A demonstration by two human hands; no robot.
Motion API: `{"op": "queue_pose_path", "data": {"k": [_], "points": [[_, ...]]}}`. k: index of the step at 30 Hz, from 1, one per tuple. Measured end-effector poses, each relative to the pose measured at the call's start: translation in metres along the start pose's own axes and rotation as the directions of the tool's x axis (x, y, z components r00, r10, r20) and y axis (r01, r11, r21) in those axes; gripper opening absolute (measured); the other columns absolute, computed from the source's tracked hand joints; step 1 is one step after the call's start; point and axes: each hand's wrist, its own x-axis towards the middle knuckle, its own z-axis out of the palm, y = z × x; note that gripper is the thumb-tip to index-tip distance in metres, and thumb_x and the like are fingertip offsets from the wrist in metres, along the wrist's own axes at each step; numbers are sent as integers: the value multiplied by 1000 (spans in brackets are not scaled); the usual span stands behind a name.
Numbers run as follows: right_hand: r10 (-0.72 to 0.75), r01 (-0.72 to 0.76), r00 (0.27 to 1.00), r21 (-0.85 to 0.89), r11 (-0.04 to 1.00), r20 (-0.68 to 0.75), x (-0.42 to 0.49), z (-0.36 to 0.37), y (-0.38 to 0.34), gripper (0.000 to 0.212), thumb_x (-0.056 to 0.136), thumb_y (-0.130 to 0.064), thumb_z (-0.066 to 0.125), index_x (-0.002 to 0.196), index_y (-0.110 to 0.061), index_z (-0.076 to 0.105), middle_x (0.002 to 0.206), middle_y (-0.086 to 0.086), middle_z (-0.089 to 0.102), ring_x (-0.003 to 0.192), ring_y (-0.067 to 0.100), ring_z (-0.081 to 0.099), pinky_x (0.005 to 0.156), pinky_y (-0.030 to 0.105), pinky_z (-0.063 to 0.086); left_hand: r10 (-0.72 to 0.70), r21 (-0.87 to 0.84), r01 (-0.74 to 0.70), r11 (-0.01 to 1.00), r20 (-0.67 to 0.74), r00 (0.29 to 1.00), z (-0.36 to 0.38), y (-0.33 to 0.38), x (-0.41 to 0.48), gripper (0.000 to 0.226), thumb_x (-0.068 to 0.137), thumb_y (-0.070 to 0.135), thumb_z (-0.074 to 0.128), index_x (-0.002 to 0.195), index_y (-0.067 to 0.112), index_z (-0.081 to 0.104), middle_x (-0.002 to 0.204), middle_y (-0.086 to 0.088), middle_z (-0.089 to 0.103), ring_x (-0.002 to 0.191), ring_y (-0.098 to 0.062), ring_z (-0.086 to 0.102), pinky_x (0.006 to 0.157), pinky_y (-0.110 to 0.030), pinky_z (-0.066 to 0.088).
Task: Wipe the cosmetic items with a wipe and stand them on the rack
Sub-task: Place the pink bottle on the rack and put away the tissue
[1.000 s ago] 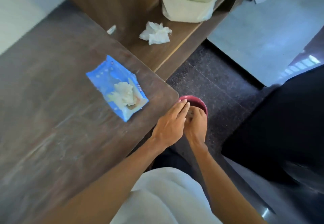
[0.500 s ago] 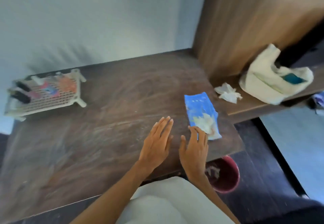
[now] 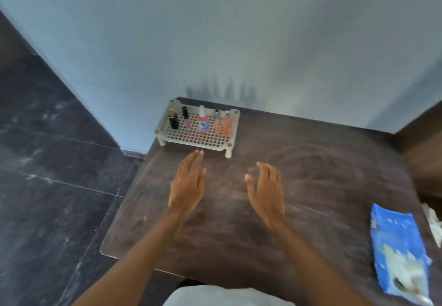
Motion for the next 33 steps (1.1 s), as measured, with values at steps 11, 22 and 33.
{"op": "queue_pose_path", "data": {"k": [11,22,33], "points": [[390,-451,889,311,836,241,144,41,-57,51,101,-28,48,148,-10,40,145,8,54,132,27,50,111,40,38,-567,-205,562,802,40,823,-69,-133,153,47,106,32,39,149,12,42,150,-15,46,139,-31,43,114,-46,34],[322,-395,907,285,873,270,166,62,-56,20,99,-23,53,104,-26,72,92,-5,73,86,18,70,82,43,58,-600,-255,673,694,313,736,-40,-135,193,30,100,13,39,91,4,65,90,-8,64,82,-23,59,53,-22,41],[354,-413,907,327,850,227,162,39,-47,23,97,-12,60,117,-12,72,110,8,75,98,20,71,51,5,42,-566,-298,634,714,286,773,-33,-123,180,32,97,8,43,104,6,74,101,-10,73,97,-27,70,82,-40,60]]}}
